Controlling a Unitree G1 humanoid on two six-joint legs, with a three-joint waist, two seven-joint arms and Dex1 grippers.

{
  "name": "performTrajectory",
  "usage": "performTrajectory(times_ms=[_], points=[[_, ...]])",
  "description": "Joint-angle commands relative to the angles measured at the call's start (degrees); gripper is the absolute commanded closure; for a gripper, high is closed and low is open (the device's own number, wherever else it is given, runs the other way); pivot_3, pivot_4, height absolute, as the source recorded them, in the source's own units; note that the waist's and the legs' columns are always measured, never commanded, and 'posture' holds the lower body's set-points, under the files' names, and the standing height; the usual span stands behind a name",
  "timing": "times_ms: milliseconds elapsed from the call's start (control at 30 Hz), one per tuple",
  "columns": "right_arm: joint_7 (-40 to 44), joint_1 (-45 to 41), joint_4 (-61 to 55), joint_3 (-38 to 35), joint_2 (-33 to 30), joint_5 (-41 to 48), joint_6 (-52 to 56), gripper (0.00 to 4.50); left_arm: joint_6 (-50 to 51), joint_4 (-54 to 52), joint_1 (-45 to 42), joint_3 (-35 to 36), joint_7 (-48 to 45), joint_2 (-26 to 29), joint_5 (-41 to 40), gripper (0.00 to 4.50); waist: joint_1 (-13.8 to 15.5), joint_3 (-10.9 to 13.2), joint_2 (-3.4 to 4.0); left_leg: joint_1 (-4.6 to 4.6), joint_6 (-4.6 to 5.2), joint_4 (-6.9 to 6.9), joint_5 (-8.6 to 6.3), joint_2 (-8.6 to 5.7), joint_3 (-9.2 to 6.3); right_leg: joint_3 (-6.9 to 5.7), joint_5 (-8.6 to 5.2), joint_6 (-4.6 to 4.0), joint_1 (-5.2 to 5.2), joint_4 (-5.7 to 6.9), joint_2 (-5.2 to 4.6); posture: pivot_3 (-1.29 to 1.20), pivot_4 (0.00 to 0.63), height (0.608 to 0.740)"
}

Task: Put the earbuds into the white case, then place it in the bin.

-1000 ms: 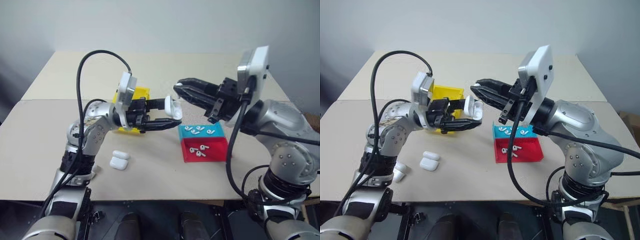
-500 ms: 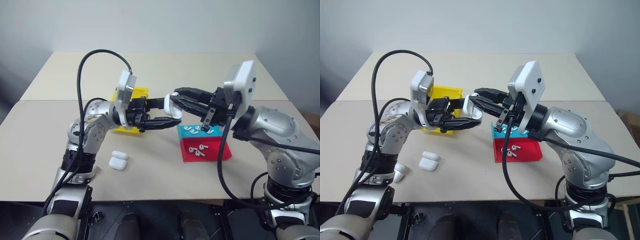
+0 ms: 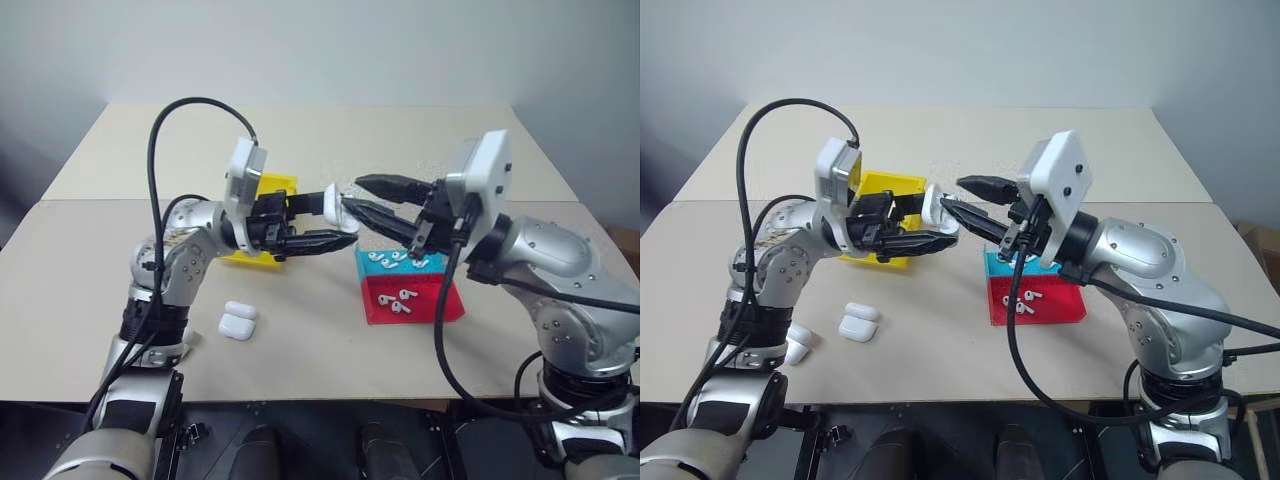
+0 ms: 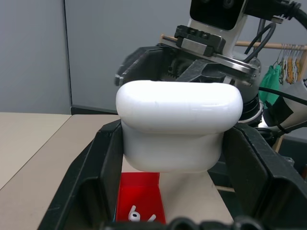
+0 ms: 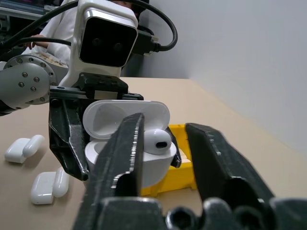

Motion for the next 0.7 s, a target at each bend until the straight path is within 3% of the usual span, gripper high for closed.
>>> performTrajectory(times_ms=[33, 233, 400, 533, 633, 700], points=[[0.1, -0.8, -0.6, -1.3, -0.4, 2.8, 0.3, 1.29, -1.4, -0.9, -1.9, 1.7, 0.1, -0.7, -0.8, 1.7, 0.0, 0.0, 0.0, 0.0, 0.0, 0.0, 0.0, 0.0, 0.0, 0.0, 0.0, 0.0, 0.0, 0.0, 0.0, 0.0, 0.15, 0.74], [-0.2, -2.7, 1.1, -3.9, -1.3, 6.1, 0.9, 1.29, -2.3, 0.0, -2.0, 1.8, -0.3, -0.9, -0.2, 1.7, 0.0, 0.0, 0.0, 0.0, 0.0, 0.0, 0.0, 0.0, 0.0, 0.0, 0.0, 0.0, 0.0, 0.0, 0.0, 0.0, 0.15, 0.74], [5.2, -6.9, 9.1, -5.4, -10.3, 4.6, 0.9, 1.29, -2.5, -0.4, -0.9, 2.2, -2.6, 1.5, -0.1, 1.7, 0.0, 0.0, 0.0, -0.01, 0.01, 0.0, 0.0, 0.0, 0.01, 0.0, 0.0, 0.0, 0.0, -0.02, -0.01, 0.0, 0.15, 0.74], [15.4, -11.5, 20.1, 3.0, -19.9, -3.8, -3.0, 1.29, -2.3, -2.5, 1.2, 3.4, -3.3, 3.6, -1.1, 1.7, -0.1, 0.0, 0.0, 0.01, 0.01, -0.05, 0.0, 0.0, 0.02, 0.0, 0.0, 0.0, 0.01, -0.09, 0.0, 0.0, 0.15, 0.74], [23.4, -16.2, 28.8, 11.5, -22.7, -11.5, -7.9, 1.29, -2.2, -4.6, 2.8, 4.1, -2.5, 4.2, -1.4, 1.7, -0.5, 0.0, 0.01, 0.05, 0.01, -0.05, 0.0, 0.01, 0.09, 0.06, 0.0, 0.0, -0.01, -0.09, 0.0, 0.0, 0.15, 0.74], [29.1, -19.7, 35.5, 17.3, -22.7, -17.6, -13.3, 1.68, -2.1, -6.0, 3.7, 4.6, -2.1, 4.5, -1.7, 1.7, -0.6, 0.0, 0.02, 0.06, 0.02, -0.03, 0.0, 0.01, 0.12, 0.09, 0.0, 0.0, -0.05, -0.05, 0.0, 0.0, 0.15, 0.74]])
